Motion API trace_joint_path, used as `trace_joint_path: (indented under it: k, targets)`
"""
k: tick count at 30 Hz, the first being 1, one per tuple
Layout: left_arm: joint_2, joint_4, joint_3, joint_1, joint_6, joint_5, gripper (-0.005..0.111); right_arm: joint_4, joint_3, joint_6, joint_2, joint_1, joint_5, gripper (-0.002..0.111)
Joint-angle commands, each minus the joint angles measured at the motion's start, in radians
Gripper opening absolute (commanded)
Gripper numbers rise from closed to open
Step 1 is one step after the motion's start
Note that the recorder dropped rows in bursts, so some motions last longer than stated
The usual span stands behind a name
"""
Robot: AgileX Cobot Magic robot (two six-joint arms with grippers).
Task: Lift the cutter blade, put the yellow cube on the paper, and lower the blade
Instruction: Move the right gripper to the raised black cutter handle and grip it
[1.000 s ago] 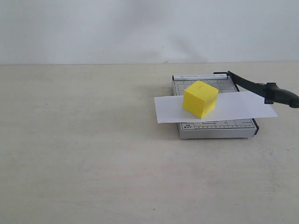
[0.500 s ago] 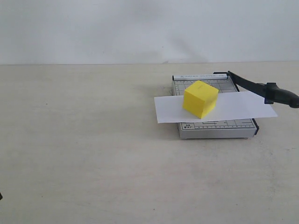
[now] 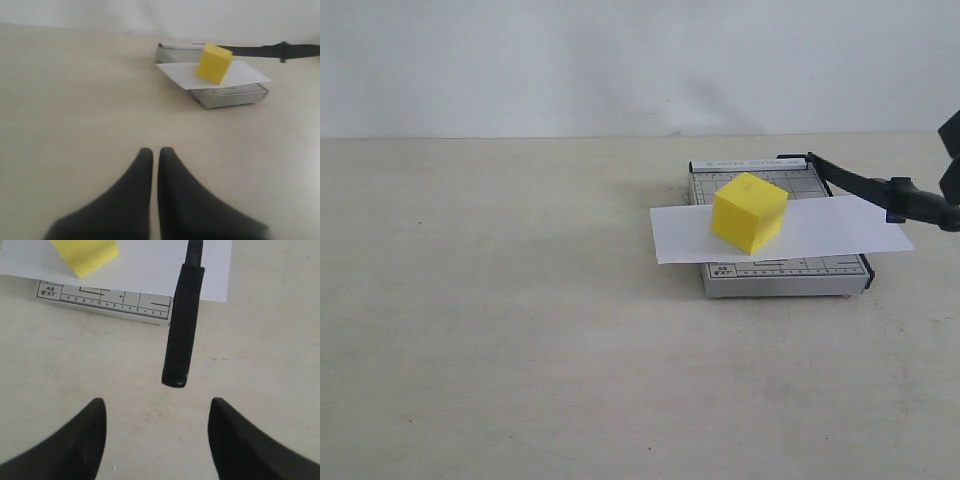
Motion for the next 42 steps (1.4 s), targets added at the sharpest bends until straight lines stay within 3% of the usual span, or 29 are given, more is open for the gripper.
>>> trace_joint_path:
  k: [1, 5, 9, 23, 33, 36, 42]
  targets:
    - [-0.003, 0.013, 0.001, 0.146, -0.012, 0.08, 0.005, -0.006, -0.012, -0.04, 0.031, -0.001, -0.028, 0.058]
    - [-0.003, 0.013, 0.004, 0.265, -0.015, 0.083, 0.005, -0.01, -0.012, -0.04, 0.049, -0.003, -0.046, 0.058]
    - [-0.003, 0.003, 0.004, 0.334, -0.015, 0.092, 0.005, -0.01, -0.012, -0.056, 0.08, -0.003, -0.049, 0.058]
    - [-0.003, 0.001, 0.004, 0.347, -0.015, 0.092, 0.005, -0.013, -0.012, -0.081, 0.199, -0.003, -0.096, 0.057]
    - [-0.003, -0.115, 0.004, 0.347, -0.008, 0.098, 0.005, -0.019, -0.012, -0.082, 0.2, -0.003, -0.136, 0.008]
    - [-0.003, -0.089, 0.004, 0.347, 0.104, 0.089, 0.005, -0.017, -0.011, -0.06, 0.2, -0.003, -0.152, 0.004]
    - [-0.003, -0.001, 0.009, 0.347, 0.171, -0.009, 0.005, -0.006, -0.001, -0.06, 0.2, -0.003, -0.16, 0.004]
